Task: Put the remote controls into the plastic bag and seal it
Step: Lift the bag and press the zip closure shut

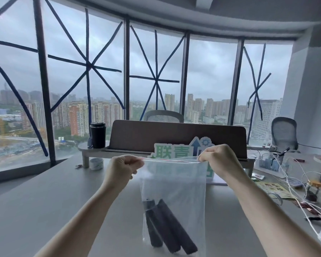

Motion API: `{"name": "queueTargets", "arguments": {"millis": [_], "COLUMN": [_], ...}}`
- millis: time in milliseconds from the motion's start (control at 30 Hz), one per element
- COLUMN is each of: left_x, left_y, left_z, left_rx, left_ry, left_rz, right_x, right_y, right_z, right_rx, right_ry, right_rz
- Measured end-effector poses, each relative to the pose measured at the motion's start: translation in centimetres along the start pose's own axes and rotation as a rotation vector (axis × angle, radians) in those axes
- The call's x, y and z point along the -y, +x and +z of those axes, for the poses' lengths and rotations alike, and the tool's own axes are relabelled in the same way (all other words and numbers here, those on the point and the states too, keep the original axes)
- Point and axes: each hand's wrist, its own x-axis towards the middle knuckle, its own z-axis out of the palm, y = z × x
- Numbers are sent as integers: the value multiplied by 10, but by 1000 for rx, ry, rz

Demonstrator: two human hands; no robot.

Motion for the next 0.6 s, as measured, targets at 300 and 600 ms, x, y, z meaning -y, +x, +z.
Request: {"name": "queueTargets", "arguments": {"millis": [300,600], "left_x": [-31,-35], "left_y": [-18,-22], "left_z": [32,32], "left_rx": [152,172], "left_ry": [-164,-87], "left_rz": [-79,-45], "right_x": [28,35], "right_y": [-21,-10], "right_z": [4,36], "right_rx": [88,214], "right_ry": [-472,-375], "right_rz": [-344,-356]}}
